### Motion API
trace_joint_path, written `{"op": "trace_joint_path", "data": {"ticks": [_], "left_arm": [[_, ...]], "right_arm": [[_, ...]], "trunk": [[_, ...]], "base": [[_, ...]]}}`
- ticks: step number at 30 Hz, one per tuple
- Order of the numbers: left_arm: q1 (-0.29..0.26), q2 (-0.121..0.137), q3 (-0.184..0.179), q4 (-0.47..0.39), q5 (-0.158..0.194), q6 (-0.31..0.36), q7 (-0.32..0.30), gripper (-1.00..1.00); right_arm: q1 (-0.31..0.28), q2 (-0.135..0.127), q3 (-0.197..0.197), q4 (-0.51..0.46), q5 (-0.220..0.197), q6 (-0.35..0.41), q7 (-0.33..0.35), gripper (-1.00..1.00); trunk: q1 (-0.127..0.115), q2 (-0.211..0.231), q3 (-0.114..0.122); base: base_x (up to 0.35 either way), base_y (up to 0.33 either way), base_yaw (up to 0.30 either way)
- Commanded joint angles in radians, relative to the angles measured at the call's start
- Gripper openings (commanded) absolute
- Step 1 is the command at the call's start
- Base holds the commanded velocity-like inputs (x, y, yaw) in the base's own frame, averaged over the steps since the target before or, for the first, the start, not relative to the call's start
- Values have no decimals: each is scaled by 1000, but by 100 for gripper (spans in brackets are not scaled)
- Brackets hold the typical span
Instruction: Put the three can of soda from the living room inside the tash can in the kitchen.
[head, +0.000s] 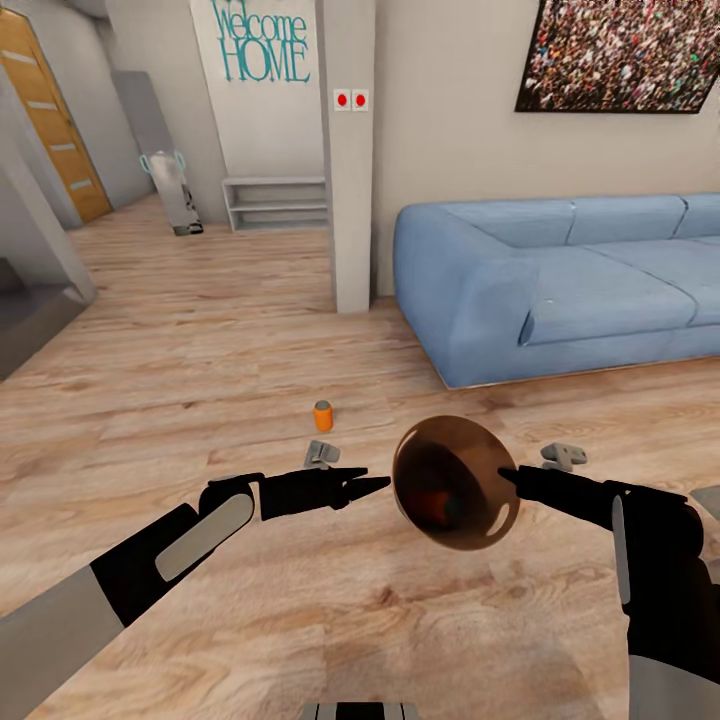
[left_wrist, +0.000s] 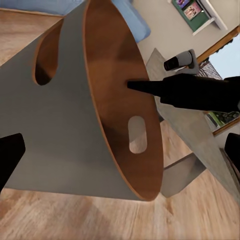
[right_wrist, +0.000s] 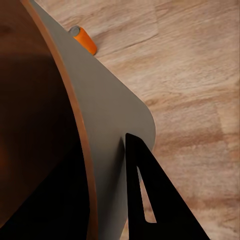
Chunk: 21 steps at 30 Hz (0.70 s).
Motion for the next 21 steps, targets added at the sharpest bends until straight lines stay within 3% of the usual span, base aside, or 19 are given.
{"op": "trace_joint_path", "data": {"ticks": [1, 21], "left_arm": [[0, 0, 0, 0, 0, 0, 0, 100], [0, -1, -1, -1, 0, 0, 0, 100]], "right_arm": [[0, 0, 0, 0, -29, 10, 4, -100], [0, 0, 0, 0, -29, 10, 4, -100]], "trunk": [[0, 0, 2], [0, 0, 33]], "base": [[0, 0, 0], [0, 0, 0]]}}
